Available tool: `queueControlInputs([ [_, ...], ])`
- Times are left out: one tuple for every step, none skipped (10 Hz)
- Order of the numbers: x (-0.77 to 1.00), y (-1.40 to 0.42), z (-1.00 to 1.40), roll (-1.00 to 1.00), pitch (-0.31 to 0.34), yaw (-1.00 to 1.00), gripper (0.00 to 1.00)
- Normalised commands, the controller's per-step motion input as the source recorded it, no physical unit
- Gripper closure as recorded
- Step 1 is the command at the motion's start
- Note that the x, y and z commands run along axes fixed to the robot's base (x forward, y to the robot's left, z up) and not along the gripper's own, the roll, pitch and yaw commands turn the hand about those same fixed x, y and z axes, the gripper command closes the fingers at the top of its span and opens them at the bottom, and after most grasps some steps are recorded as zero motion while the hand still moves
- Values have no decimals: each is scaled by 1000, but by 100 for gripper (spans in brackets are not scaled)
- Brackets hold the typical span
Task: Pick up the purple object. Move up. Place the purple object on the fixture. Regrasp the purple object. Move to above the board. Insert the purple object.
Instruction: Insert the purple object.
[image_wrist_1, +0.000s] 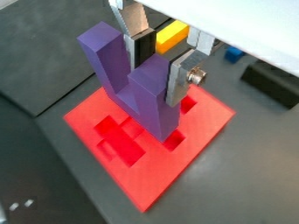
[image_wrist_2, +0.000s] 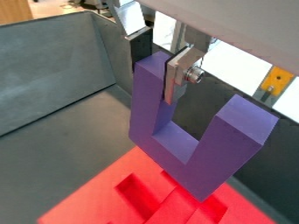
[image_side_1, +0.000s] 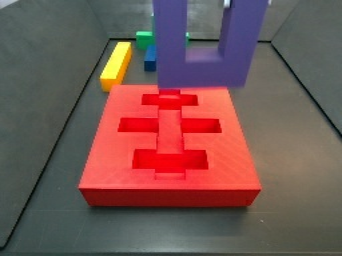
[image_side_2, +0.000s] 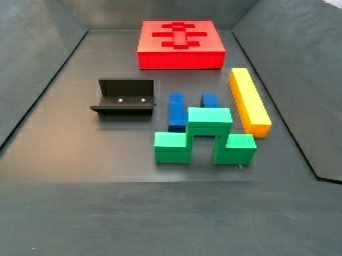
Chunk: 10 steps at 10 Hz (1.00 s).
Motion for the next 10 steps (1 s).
queueControlInputs([
  [-331,-174,-460,-241,-89,46,100],
  [-377,-94,-483,-213,-93,0,100],
  [-237,0,-591,-133,-136,0,100],
  [-140,-11,-546,-69,-127,0,100],
  [-89,-251,-429,-137,-116,69,100],
  [-83,-477,-211,-126,-89,160,100],
  [0,-657,0,-7,-30,274,100],
  [0,-429,-77,97,0,126,100],
  [0,0,-166,126,0,-29,100],
  [0,0,-203,254,0,-174,100],
])
